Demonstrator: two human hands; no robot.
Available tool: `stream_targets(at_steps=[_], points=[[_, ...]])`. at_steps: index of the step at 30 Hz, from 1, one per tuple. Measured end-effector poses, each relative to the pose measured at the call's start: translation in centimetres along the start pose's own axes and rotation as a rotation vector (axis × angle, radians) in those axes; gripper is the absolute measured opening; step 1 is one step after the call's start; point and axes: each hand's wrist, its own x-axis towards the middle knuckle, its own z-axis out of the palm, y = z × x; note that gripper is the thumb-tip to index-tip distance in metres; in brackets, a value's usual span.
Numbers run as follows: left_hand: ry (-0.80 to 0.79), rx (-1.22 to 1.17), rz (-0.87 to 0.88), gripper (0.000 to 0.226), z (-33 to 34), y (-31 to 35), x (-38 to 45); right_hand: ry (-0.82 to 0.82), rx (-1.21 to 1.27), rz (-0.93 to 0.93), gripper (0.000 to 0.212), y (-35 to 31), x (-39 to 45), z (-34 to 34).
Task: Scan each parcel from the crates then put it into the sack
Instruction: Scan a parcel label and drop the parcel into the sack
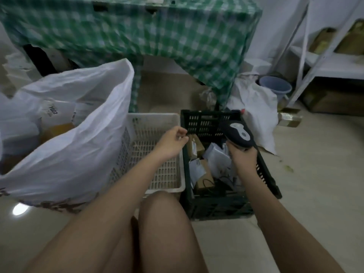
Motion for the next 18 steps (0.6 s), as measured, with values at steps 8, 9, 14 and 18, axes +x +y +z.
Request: stream_targets(at_steps=[8, 9, 14, 18], points=[[-0.103, 0.186, -0.176, 0.034, 6.2, -7.9, 13.9, 0.013, 0.049, 0.282, 0.032, 9.2, 12.6, 8.7], [-0.099, 0.227, -0.169, 0.034, 6.8, -8.9, 15.5, 0.004, 0.07, 0.319, 0.025, 10.6, 14.0, 9.9], [-0.121, 0.361, -0.016, 0.034, 10.0, -12.2, 23.1, 0.024, 0.051, 0.414, 0.014, 17.4, 20.5, 14.2], [-0.225, 0.43, 0.088, 0.045, 13.4, -13.0, 28.1, 0.087, 0.069, 0.421, 0.01, 20.8, 23.9, 15.6]])
